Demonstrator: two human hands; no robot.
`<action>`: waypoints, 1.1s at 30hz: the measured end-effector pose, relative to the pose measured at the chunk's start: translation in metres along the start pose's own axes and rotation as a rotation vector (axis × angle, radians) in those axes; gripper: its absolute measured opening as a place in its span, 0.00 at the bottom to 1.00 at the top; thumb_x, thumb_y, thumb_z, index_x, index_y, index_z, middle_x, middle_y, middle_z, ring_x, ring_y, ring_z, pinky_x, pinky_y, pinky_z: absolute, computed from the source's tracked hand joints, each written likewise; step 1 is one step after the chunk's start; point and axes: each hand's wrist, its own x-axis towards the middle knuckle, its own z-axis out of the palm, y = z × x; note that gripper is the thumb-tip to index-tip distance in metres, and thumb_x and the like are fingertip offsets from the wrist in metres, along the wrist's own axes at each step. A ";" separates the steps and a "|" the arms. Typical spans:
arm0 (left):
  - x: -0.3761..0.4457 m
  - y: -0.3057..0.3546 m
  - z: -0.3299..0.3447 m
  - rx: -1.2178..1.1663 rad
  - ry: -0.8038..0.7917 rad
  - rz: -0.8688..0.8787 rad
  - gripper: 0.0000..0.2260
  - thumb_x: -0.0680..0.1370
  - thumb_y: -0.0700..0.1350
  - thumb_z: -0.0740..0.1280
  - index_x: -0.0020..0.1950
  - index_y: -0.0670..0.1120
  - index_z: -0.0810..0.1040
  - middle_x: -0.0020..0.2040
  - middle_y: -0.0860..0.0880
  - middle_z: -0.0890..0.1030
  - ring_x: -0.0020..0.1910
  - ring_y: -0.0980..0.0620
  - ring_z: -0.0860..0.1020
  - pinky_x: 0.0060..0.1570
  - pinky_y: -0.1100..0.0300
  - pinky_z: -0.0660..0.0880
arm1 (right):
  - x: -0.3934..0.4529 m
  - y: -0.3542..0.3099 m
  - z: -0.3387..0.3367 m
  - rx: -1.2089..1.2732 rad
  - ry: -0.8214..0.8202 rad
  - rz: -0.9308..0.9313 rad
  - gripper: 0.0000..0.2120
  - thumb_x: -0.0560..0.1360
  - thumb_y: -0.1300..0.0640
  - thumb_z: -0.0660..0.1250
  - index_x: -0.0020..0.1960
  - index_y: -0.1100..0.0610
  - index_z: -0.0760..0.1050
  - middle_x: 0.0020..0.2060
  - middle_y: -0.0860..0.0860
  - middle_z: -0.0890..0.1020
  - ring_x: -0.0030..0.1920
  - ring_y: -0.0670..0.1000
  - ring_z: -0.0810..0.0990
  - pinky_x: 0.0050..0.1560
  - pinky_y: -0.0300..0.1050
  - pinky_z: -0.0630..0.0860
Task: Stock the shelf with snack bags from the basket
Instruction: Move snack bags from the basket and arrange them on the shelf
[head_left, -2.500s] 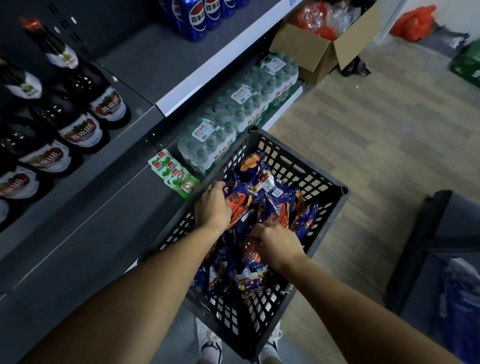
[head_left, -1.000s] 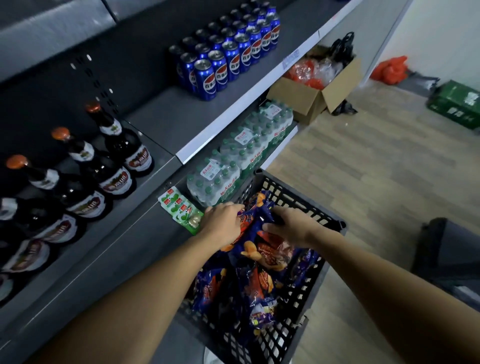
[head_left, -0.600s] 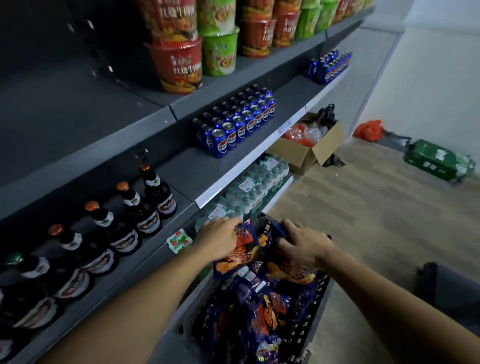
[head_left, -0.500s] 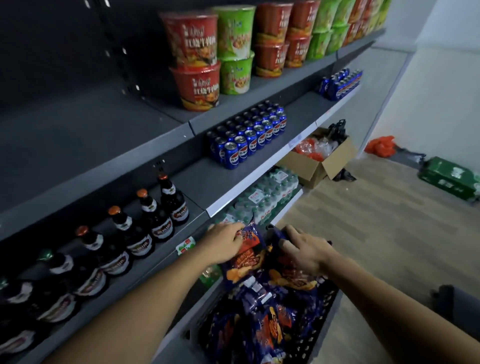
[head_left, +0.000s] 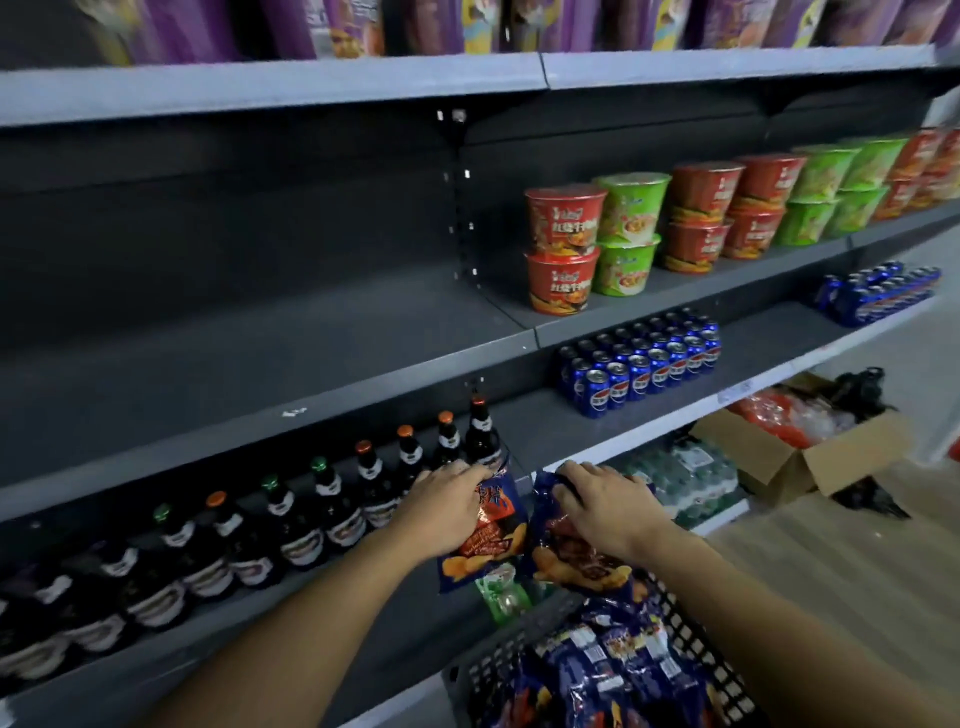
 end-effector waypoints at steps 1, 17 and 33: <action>-0.011 -0.008 -0.009 0.001 0.010 -0.028 0.19 0.81 0.41 0.55 0.72 0.49 0.69 0.68 0.49 0.72 0.66 0.46 0.71 0.66 0.50 0.65 | 0.006 -0.015 -0.002 0.006 0.003 -0.030 0.15 0.82 0.43 0.49 0.59 0.49 0.67 0.59 0.50 0.76 0.62 0.56 0.74 0.57 0.55 0.67; -0.314 -0.259 -0.212 0.333 0.305 -0.573 0.18 0.79 0.41 0.57 0.68 0.50 0.72 0.65 0.47 0.76 0.64 0.46 0.74 0.64 0.49 0.67 | 0.065 -0.449 -0.036 0.018 0.219 -0.806 0.15 0.82 0.42 0.55 0.62 0.49 0.69 0.58 0.48 0.79 0.59 0.55 0.77 0.55 0.52 0.70; -0.645 -0.458 -0.328 0.518 0.438 -0.985 0.22 0.77 0.39 0.56 0.71 0.49 0.68 0.65 0.48 0.73 0.64 0.47 0.71 0.64 0.52 0.63 | 0.027 -0.867 0.015 0.118 0.151 -1.090 0.13 0.82 0.42 0.55 0.60 0.47 0.69 0.55 0.44 0.78 0.57 0.49 0.76 0.59 0.52 0.69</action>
